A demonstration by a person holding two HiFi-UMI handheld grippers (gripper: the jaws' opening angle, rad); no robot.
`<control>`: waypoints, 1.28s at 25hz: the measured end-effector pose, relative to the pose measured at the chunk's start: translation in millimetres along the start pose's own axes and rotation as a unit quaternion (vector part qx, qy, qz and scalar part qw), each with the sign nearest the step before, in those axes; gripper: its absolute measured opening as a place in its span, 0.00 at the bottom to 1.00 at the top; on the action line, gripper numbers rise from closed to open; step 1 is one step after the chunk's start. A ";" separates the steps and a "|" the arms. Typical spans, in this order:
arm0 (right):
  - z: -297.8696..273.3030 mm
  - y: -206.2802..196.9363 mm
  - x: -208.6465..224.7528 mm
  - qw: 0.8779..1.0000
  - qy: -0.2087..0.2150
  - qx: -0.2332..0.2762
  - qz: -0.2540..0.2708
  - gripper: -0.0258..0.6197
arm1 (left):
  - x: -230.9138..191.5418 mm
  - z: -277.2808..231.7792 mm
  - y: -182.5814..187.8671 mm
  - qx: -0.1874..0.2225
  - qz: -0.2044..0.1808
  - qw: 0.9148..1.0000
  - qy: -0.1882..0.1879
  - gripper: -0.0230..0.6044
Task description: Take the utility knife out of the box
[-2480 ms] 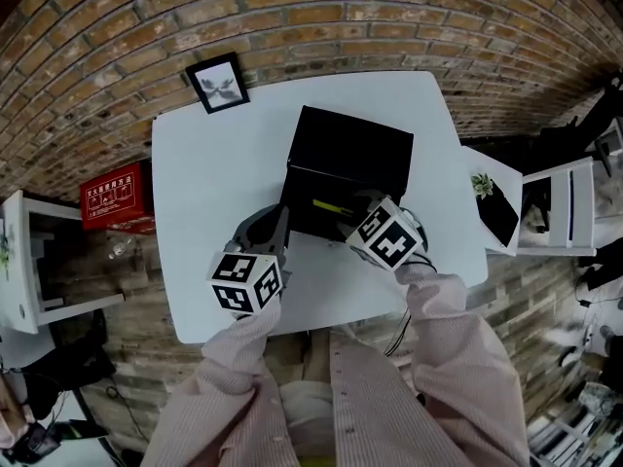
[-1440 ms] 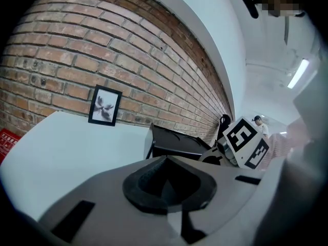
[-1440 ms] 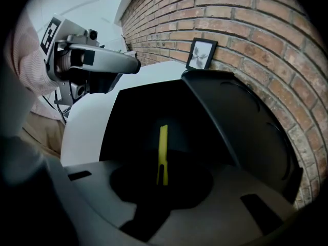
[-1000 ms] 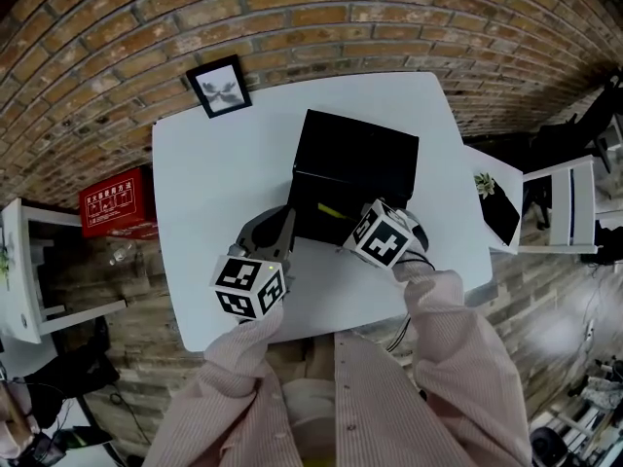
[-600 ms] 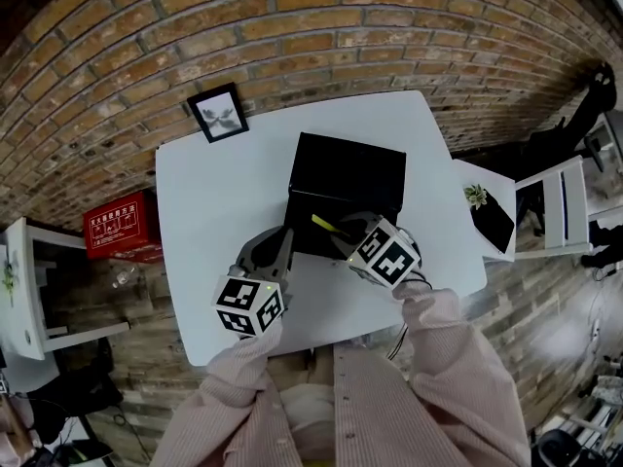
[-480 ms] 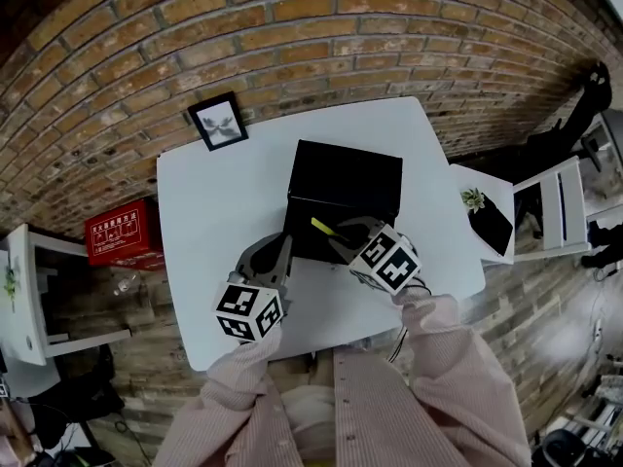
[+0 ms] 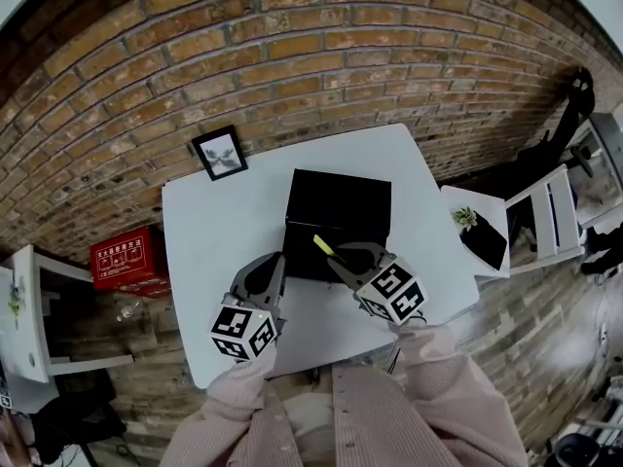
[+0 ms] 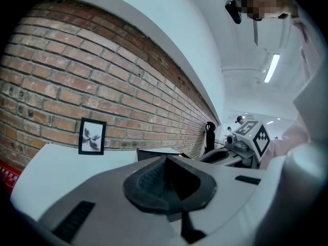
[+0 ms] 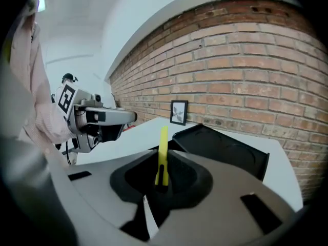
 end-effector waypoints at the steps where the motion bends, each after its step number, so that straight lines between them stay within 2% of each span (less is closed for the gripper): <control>1: 2.9 0.7 -1.5 1.000 -0.006 0.015 -0.006 0.14 | 0.0 1.3 2.3 0.004 -0.003 1.000 -0.001 0.02; 8: 24.5 4.3 -12.1 0.991 -0.043 0.118 -0.044 0.14 | 0.2 12.8 13.5 0.022 -0.012 1.000 0.004 0.02; 18: 63.4 14.1 -24.9 0.963 -0.115 0.236 -0.060 0.14 | 0.5 30.9 37.8 0.060 -0.031 0.998 0.016 0.02; 23: 82.0 20.2 -31.1 0.951 -0.139 0.271 -0.053 0.14 | 2.7 39.7 47.6 0.074 -0.054 0.995 0.026 0.02; 32: 110.1 26.2 -43.3 0.932 -0.178 0.314 -0.036 0.14 | -0.3 57.9 64.6 0.106 -0.062 0.991 0.043 0.02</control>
Point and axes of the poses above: the fingertips, and each gripper's own axes: z backward along the fingers, x to its right, y out of its top, the point moved 9 cm from there along z, backward along the fingers, and after that the axes turned 14 degrees about y, right-handed, at the moved point
